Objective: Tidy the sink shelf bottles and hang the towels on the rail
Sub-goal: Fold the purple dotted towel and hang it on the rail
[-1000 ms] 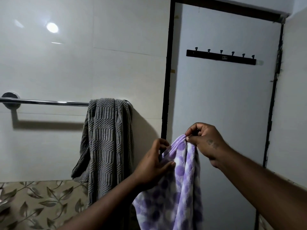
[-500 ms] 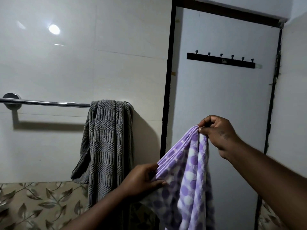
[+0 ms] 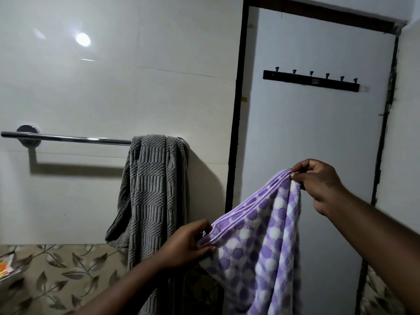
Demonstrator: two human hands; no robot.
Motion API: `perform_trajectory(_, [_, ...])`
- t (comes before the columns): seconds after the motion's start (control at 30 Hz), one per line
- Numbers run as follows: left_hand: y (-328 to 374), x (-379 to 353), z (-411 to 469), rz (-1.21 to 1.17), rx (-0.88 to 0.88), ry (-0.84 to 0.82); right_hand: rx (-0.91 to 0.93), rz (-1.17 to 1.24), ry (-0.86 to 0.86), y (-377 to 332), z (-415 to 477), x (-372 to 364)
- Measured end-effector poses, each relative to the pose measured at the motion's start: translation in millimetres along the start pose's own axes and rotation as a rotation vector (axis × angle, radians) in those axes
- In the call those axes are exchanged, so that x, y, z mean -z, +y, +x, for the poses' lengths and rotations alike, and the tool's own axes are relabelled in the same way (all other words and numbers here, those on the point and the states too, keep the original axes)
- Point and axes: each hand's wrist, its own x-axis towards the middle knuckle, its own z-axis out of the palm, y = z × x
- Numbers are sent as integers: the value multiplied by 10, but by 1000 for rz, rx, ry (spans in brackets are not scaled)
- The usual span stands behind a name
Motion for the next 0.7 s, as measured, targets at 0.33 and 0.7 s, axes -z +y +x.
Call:
perform_trajectory(0.33, [-278, 74, -234, -43, 41, -20, 19, 10, 94, 54, 120, 120])
perform_trajectory(0.7, [-193, 538, 284, -40, -123, 233, -214, 96, 36, 554, 53, 261])
